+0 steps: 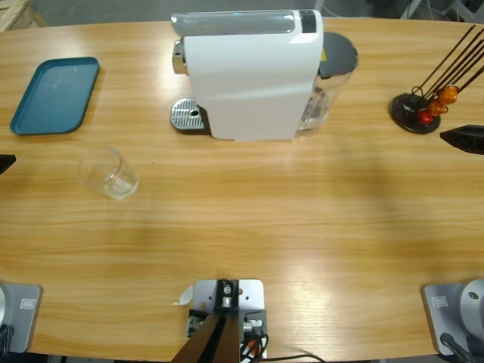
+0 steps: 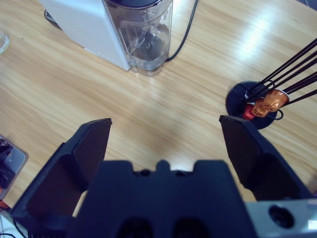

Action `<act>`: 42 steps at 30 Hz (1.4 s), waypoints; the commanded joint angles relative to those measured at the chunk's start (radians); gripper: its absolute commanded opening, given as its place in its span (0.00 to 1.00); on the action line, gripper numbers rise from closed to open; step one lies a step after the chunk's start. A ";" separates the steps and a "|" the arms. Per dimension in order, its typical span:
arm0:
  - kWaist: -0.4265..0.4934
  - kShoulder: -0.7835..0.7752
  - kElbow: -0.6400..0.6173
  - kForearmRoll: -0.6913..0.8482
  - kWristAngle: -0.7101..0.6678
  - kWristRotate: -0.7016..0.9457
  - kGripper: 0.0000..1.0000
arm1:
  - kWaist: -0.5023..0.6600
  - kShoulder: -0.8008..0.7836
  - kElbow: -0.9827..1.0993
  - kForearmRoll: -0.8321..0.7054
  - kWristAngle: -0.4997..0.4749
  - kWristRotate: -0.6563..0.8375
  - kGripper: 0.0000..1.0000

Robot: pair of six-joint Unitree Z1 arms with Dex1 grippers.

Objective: Pour coffee

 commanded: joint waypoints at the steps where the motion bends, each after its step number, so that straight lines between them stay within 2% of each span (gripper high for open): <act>1: -0.007 0.025 0.031 -0.002 -0.012 -0.014 1.00 | 0.011 0.016 0.028 -0.012 0.004 0.013 1.00; 4: -0.008 0.042 -0.009 0.060 -0.009 0.000 1.00 | 0.011 0.015 0.028 -0.012 0.004 0.013 1.00; 9: -0.008 0.065 -0.064 0.052 -0.037 -0.029 1.00 | 0.011 0.013 0.028 -0.012 0.002 0.013 1.00; 12: -0.008 0.174 -0.209 0.052 -0.050 -0.141 0.99 | 0.011 0.010 0.030 -0.012 0.002 0.013 1.00; 17: -0.008 0.443 -0.434 0.052 -0.100 -0.280 0.98 | 0.011 0.005 0.031 -0.012 0.002 0.013 1.00; 21: -0.008 0.613 -0.553 0.038 -0.133 -0.415 0.98 | 0.011 -0.004 0.034 -0.014 0.002 0.013 1.00; 24: -0.007 0.676 -0.590 0.037 -0.131 -0.515 0.96 | 0.011 -0.014 0.038 -0.018 0.002 0.013 1.00; 25: -0.008 0.698 -0.602 0.037 -0.133 -0.543 0.89 | 0.011 -0.015 0.039 -0.018 0.002 0.014 1.00; 26: -0.008 0.719 -0.613 0.036 -0.142 -0.566 0.88 | 0.011 -0.014 0.039 -0.018 0.002 0.014 1.00; 29: -0.008 0.788 -0.654 0.036 -0.224 -0.682 0.88 | 0.011 -0.010 0.038 -0.018 0.002 0.014 1.00; 37: -0.011 0.878 -0.708 0.025 -0.258 -0.680 0.88 | 0.011 -0.004 0.036 -0.019 0.002 0.016 1.00; 40: -0.011 0.914 -0.733 0.025 -0.260 -0.728 0.81 | 0.011 0.004 0.034 -0.018 0.002 0.016 1.00; 42: -0.011 0.938 -0.747 0.025 -0.261 -0.737 0.81 | 0.011 0.004 0.033 -0.019 0.002 0.016 1.00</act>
